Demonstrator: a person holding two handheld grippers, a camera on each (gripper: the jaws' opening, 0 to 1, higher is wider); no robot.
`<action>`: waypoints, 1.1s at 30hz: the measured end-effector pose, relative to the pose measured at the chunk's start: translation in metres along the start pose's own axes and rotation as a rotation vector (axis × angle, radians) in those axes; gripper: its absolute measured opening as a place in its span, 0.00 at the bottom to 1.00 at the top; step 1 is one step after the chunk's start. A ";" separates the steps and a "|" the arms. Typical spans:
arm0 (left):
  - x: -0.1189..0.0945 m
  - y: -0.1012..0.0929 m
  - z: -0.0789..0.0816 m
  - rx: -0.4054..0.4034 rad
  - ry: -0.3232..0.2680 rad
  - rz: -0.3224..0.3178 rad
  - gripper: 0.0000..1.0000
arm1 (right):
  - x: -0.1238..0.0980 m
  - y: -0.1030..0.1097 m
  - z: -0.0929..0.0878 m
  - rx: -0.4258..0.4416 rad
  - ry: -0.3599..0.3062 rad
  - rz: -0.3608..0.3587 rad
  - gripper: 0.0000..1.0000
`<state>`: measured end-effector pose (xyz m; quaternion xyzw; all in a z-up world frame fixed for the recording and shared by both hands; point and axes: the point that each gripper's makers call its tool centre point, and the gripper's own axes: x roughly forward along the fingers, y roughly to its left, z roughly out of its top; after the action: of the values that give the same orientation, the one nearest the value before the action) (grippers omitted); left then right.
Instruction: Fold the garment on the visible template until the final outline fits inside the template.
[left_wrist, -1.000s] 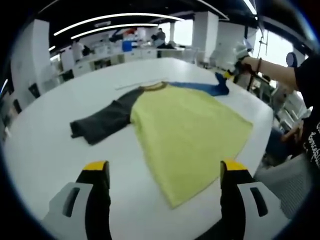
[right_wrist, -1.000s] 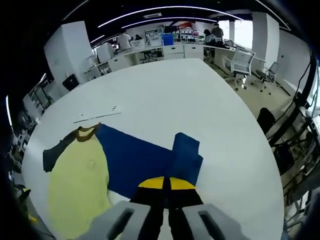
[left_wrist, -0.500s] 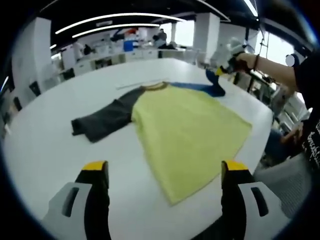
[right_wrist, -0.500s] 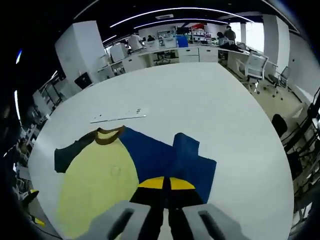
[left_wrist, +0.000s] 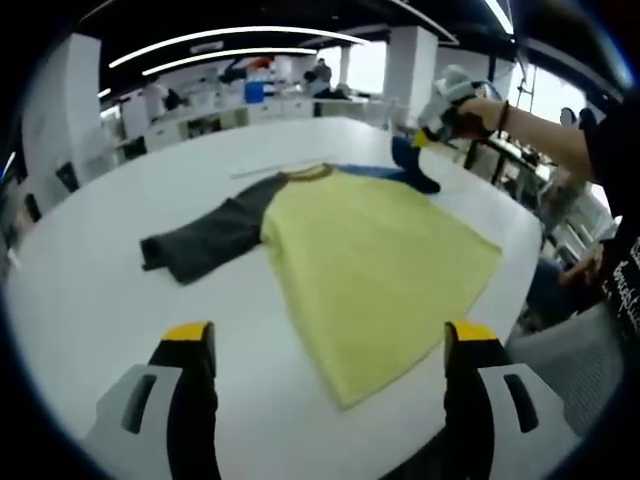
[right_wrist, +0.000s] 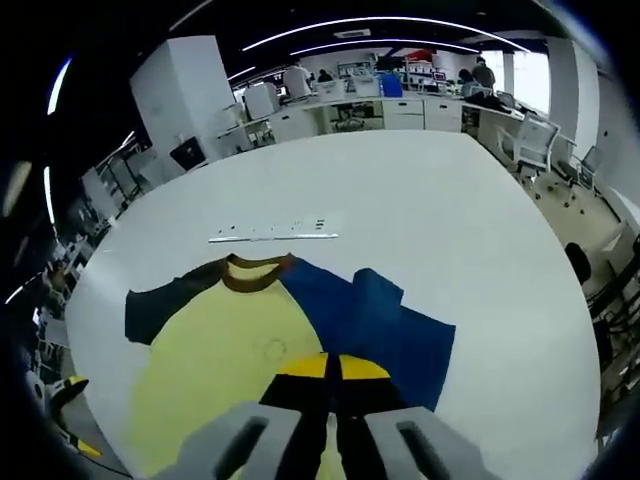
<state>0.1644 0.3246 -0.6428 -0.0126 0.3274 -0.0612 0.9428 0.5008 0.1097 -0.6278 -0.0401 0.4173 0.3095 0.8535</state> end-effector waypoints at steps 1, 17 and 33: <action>0.000 0.000 -0.001 0.000 0.002 -0.002 0.91 | 0.001 0.005 0.001 -0.002 -0.002 0.006 0.00; 0.000 0.000 -0.005 -0.003 0.008 -0.006 0.92 | 0.012 0.058 0.011 -0.049 -0.005 0.073 0.00; 0.000 0.002 -0.008 -0.007 0.017 -0.009 0.92 | 0.028 0.117 0.015 -0.126 0.009 0.142 0.00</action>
<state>0.1602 0.3263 -0.6491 -0.0167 0.3354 -0.0643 0.9397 0.4583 0.2224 -0.6160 -0.0652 0.4027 0.3947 0.8233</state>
